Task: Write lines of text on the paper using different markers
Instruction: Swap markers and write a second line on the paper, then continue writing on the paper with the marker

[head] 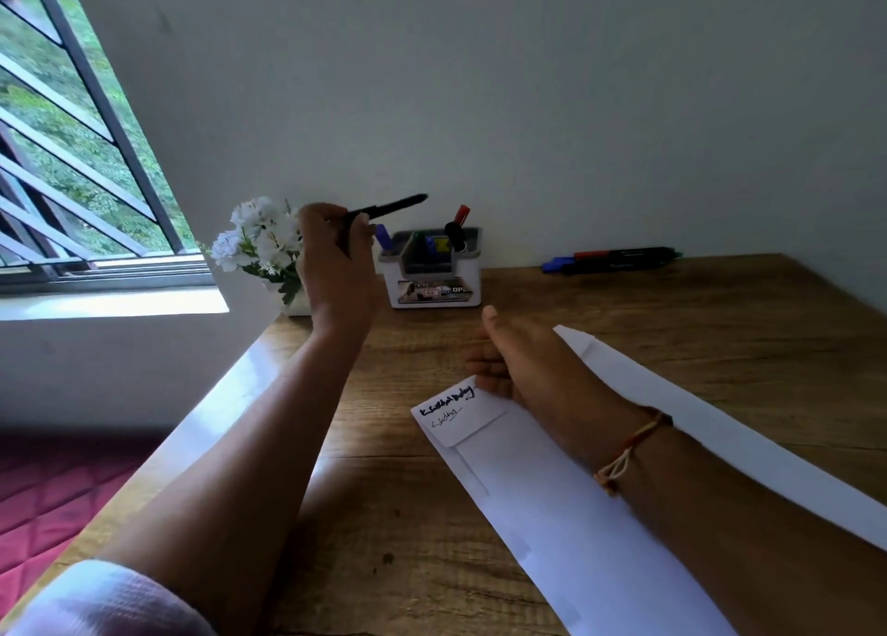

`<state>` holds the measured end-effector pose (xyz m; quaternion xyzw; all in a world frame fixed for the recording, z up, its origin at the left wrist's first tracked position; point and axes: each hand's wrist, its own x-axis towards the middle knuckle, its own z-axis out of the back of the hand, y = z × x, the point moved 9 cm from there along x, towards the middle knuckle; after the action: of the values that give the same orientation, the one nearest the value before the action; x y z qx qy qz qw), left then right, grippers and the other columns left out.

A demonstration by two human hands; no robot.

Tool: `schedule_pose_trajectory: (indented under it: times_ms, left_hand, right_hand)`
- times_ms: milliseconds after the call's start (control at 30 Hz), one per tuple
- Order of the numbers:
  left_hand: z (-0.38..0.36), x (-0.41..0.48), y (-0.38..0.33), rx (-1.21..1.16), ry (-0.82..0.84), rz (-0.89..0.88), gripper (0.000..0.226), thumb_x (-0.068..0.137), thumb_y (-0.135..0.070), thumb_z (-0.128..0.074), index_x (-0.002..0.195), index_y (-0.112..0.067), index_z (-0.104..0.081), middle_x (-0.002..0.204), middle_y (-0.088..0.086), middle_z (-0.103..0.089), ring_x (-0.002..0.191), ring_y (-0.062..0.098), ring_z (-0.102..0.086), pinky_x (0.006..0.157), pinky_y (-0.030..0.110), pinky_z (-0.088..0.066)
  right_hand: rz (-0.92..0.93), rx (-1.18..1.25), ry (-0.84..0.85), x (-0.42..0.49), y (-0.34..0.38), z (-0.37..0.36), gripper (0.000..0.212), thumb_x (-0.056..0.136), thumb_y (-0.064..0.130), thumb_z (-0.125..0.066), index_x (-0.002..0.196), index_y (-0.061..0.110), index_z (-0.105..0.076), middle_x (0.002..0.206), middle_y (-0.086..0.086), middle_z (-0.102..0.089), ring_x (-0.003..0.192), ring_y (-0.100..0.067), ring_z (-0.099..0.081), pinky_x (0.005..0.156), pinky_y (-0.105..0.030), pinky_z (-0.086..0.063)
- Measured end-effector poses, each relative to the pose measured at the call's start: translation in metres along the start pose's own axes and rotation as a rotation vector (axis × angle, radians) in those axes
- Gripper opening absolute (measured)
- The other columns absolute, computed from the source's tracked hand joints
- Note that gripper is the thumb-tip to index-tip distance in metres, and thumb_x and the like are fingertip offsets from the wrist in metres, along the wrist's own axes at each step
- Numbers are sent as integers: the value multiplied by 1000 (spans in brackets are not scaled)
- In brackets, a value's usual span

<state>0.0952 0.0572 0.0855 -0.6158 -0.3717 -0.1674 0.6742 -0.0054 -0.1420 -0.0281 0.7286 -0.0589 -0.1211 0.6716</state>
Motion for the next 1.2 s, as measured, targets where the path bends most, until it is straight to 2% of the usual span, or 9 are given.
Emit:
schedule_pose_trajectory:
  times_ms: [100,167,267,400,500,633,800,1000,1200]
  left_hand:
    - [5,5,8,147,-50,-53,14,95,-13,-63,105,-9,-54,93,2,-68,81,7,-67,73,19,-54]
    - [3,3,10,223,-50,-99,12,92,-12,-67,101,-7,-59,91,-2,-66,74,0,-59,68,5,-43]
    - [1,1,7,275,-37,-164,10,89,-9,-70,97,-5,-66,91,1,-65,83,11,-56,70,4,-38]
    - [3,4,1,286,-45,-215,13,90,-7,-68,102,-1,-68,103,14,-64,89,18,-61,76,7,-45]
    - [1,1,-4,294,-16,-252,14,92,-5,-67,104,0,-70,105,16,-62,89,18,-62,77,12,-50]
    - [10,6,-11,282,-75,-267,13,91,-4,-65,103,1,-69,103,5,-57,87,14,-58,77,4,-44]
    - [1,0,-7,265,-10,-268,11,91,-3,-65,102,-1,-66,102,7,-59,87,16,-61,75,12,-50]
    - [-11,-4,1,325,77,-288,5,91,-3,-66,94,-2,-68,98,6,-65,85,22,-65,75,37,-58]
    - [-28,-10,18,614,234,-309,26,94,-9,-61,119,-10,-70,120,6,-71,114,25,-58,95,38,-49]
  right_hand:
    - [138,-106,15,-1,5,0,25,98,48,-53,91,27,-63,94,-4,-75,87,-14,-72,64,-19,-59]
    - [230,-189,19,-2,9,0,25,98,50,-53,91,29,-65,92,0,-75,87,-11,-72,66,-19,-58]
    - [306,-280,9,-2,13,0,26,97,53,-52,90,31,-65,89,6,-74,83,-6,-71,65,-18,-58]
    - [332,-332,17,-3,14,-1,25,98,51,-51,89,32,-64,86,8,-73,82,0,-69,63,-16,-57]
    - [337,-368,22,-3,14,-2,29,98,50,-51,93,27,-67,87,6,-73,82,-8,-71,69,-23,-60]
    - [322,-383,29,-4,13,-3,30,98,50,-50,97,25,-67,91,3,-73,86,-13,-70,80,-35,-61]
    - [314,-392,40,-6,13,-4,30,99,48,-51,97,24,-67,91,2,-73,88,-13,-70,85,-41,-60]
    - [317,-404,44,-8,13,-4,30,99,49,-51,97,23,-67,90,1,-73,88,-15,-70,85,-45,-60]
    - [322,-432,50,-8,14,-6,31,99,48,-51,97,21,-67,92,-5,-73,89,-19,-70,85,-48,-59]
